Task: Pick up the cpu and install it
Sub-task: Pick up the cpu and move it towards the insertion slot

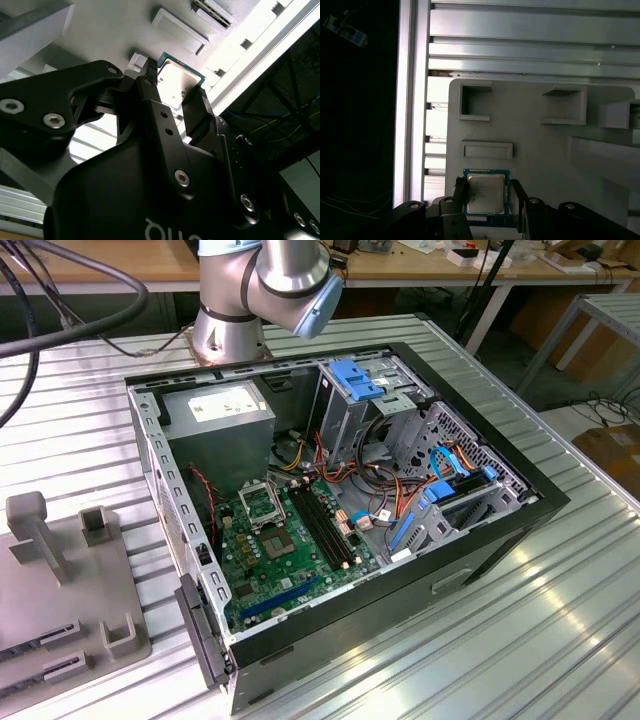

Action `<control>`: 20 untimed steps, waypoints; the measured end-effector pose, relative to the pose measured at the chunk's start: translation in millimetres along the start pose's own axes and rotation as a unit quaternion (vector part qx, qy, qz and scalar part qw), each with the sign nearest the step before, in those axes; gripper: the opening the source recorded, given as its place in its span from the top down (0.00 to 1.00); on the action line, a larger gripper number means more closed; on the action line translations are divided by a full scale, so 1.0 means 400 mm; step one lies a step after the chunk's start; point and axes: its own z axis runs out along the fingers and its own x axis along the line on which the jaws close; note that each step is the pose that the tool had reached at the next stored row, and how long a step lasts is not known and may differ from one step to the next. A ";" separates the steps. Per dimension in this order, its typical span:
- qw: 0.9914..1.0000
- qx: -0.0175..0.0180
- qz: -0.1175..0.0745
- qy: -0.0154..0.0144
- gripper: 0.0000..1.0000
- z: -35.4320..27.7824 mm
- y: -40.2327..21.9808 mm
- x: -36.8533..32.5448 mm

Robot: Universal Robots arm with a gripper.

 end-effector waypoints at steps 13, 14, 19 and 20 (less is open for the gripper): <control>1.000 0.000 0.000 0.000 0.55 -0.013 0.000 0.000; 1.000 0.000 0.000 0.000 0.55 -0.014 0.000 0.000; 1.000 0.000 0.000 0.000 0.55 -0.017 0.000 0.001; 1.000 0.000 0.000 0.000 0.55 -0.018 0.001 0.001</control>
